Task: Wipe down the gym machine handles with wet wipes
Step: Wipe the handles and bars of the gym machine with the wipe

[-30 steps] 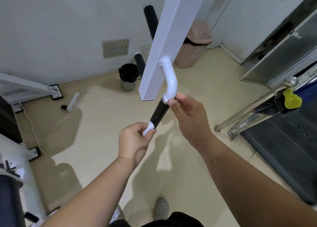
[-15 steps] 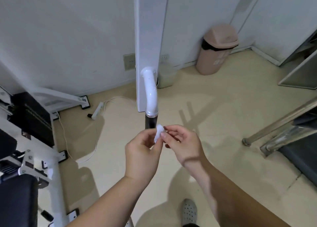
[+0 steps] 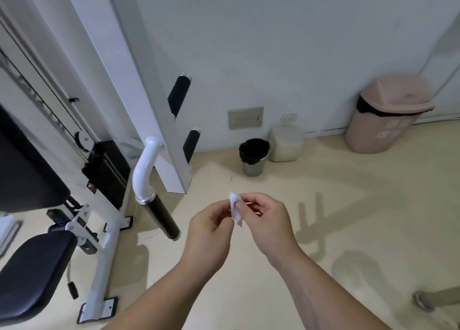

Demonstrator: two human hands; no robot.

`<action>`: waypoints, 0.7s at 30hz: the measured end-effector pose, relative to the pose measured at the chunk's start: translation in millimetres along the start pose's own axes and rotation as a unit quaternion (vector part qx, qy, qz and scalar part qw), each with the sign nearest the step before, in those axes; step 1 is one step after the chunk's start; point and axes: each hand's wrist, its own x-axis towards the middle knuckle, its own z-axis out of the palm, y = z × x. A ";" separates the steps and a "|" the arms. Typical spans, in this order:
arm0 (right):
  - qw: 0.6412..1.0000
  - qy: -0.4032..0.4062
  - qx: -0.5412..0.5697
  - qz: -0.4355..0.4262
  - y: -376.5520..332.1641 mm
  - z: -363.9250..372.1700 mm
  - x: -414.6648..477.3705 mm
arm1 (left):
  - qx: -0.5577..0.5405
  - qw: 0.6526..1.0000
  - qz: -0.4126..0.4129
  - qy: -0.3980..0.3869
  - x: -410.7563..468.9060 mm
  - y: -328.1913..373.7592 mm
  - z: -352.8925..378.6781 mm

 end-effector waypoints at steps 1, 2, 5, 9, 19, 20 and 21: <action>1.000 -0.003 -0.001 -0.011 -4.4 -6.6 7.3 | 0.005 1.000 -0.001 -0.001 5.5 7.2 5.4; 1.000 -0.005 -0.002 -0.020 -8.0 -12.3 15.2 | 0.009 1.000 0.003 0.000 12.2 12.4 10.3; 0.999 -0.011 0.013 -0.038 -18.0 -22.7 41.7 | 0.007 1.000 0.015 0.014 37.7 26.1 20.4; 0.998 -0.007 -0.009 -0.056 -24.9 -24.3 83.8 | -0.017 0.999 0.033 0.027 75.6 44.7 27.2; 0.993 -0.034 0.017 -0.108 -60.2 -36.7 198.7 | -0.069 0.989 0.024 0.130 179.0 77.3 33.3; 0.993 -0.034 0.023 -0.107 -60.3 -35.9 209.8 | -0.067 0.987 0.017 0.147 187.8 79.3 32.5; 0.993 -0.034 0.025 -0.107 -58.5 -33.9 220.8 | -0.064 0.985 0.009 0.163 196.0 80.0 31.0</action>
